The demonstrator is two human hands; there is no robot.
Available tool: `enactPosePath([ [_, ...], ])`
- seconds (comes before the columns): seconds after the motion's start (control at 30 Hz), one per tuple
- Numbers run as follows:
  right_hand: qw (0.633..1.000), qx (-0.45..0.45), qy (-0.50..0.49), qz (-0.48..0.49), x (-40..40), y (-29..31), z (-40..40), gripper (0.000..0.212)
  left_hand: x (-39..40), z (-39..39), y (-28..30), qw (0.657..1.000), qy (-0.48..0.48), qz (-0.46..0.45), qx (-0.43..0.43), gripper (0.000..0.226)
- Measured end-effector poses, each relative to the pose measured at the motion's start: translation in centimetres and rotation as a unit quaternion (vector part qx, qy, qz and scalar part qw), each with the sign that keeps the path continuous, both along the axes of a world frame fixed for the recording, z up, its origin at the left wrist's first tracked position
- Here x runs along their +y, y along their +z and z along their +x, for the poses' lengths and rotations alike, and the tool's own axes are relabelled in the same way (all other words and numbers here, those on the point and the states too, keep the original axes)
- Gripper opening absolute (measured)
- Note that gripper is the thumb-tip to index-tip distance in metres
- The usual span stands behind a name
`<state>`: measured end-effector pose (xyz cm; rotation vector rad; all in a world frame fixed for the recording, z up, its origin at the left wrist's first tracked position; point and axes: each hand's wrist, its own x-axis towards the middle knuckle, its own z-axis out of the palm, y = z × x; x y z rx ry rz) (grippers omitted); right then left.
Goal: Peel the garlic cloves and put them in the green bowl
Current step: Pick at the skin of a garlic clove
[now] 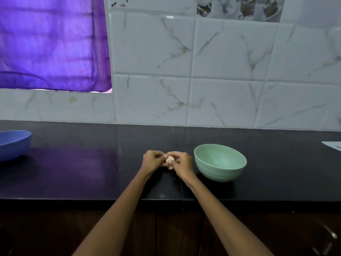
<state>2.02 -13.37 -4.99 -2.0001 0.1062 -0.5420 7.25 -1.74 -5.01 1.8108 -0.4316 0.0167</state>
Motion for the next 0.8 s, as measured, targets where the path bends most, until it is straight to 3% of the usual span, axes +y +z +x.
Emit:
enactPosePath([
  [0.17, 0.996, -0.078, -0.036, -0.033, 0.2, 0.1, 3.1, 0.021, -0.9, 2.1, 0.0, 0.992, -0.03, -0.095, 0.075, 0.037],
  [0.3, 0.991, -0.125, -0.031, -0.022, -0.2, 0.1, 5.4, 0.035, -1.2, 3.9, 0.3, 0.972, -0.062, -0.184, 0.132, 0.026],
  [0.4, 0.994, -0.101, -0.016, 0.027, -0.9, 0.4, 6.3, 0.046, -1.3, 5.1, 0.4, 0.963, -0.07, -0.212, 0.154, 0.018],
  [0.57, 0.991, -0.062, -0.051, 0.106, -0.9, -0.1, 6.3, 0.01, -1.1, 5.3, 0.1, 0.958, -0.056, -0.236, 0.152, 0.016],
  [0.67, 0.992, -0.023, 0.004, 0.124, -0.7, 0.0, 5.6, 0.006, -0.9, 4.8, 0.2, 0.962, -0.056, -0.235, 0.125, 0.021],
  [0.8, 0.984, -0.042, 0.018, 0.171, -1.0, 0.2, 5.1, 0.006, -0.8, 3.8, 0.3, 0.969, -0.067, -0.213, 0.103, 0.022],
])
